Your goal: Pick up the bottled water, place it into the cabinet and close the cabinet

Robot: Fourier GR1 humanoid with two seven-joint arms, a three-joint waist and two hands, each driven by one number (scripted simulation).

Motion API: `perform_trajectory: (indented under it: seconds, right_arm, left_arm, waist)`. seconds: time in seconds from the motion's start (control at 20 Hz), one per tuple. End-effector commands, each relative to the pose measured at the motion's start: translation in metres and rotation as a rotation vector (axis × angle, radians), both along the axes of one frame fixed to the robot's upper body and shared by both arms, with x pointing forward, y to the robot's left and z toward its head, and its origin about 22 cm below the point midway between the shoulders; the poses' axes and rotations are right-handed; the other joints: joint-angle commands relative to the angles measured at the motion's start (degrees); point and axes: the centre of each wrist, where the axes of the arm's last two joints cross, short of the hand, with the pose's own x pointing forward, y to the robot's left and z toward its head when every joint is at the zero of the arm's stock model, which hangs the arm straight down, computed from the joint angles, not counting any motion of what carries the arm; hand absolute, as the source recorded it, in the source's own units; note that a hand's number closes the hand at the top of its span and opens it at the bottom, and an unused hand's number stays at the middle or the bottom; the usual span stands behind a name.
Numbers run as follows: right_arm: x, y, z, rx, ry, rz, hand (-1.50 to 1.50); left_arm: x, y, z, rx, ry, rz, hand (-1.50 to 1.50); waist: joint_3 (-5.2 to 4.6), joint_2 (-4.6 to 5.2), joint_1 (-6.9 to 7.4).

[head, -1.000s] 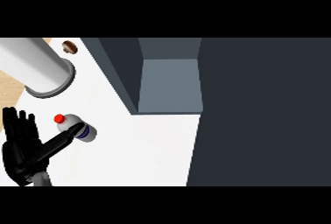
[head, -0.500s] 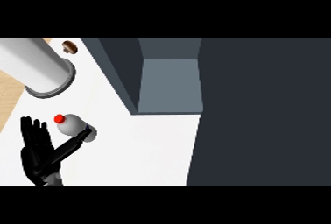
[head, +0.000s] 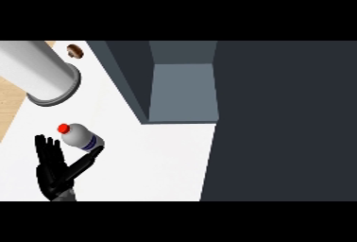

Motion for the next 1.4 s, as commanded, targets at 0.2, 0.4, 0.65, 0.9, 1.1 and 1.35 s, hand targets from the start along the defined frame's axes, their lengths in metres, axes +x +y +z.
perform_trajectory:
  seconds: [0.2, 0.4, 0.65, 0.9, 1.1, 1.35]
  right_arm:
    - [-0.042, -0.016, 0.024, 0.015, -0.064, -0.027, -1.5]
    - [-0.029, -0.003, 0.018, 0.024, -0.083, -0.025, -1.5]
    - [-0.046, -0.017, 0.023, 0.024, -0.063, -0.022, -1.5]
    - [-0.04, -0.021, 0.024, 0.015, -0.08, -0.054, -1.5]
    - [-0.026, -0.019, 0.02, 0.022, -0.082, -0.061, -1.5]
    - [-0.031, -0.024, 0.012, 0.023, -0.07, -0.065, -1.5]
  left_arm:
    - [-0.002, 0.005, -0.023, -0.028, -0.049, -0.023, -1.5]
    - [-0.002, 0.017, -0.032, -0.054, -0.09, 0.011, -1.5]
    - [0.002, 0.006, -0.047, -0.06, -0.098, 0.023, -1.5]
    - [0.026, 0.001, -0.035, -0.095, -0.126, -0.012, -1.5]
    - [0.045, -0.002, -0.03, -0.139, -0.173, -0.046, -1.5]
    - [0.044, -0.013, -0.038, -0.227, -0.215, -0.11, 1.5]
  waist:
    - [0.03, -0.04, -0.04]
    - [-0.01, 0.0, 0.18]
    - [-0.02, 0.06, -0.57]
    - [0.05, 0.01, -0.09]
    - [0.0, 0.16, -0.15]
    - [0.03, 0.1, -0.31]
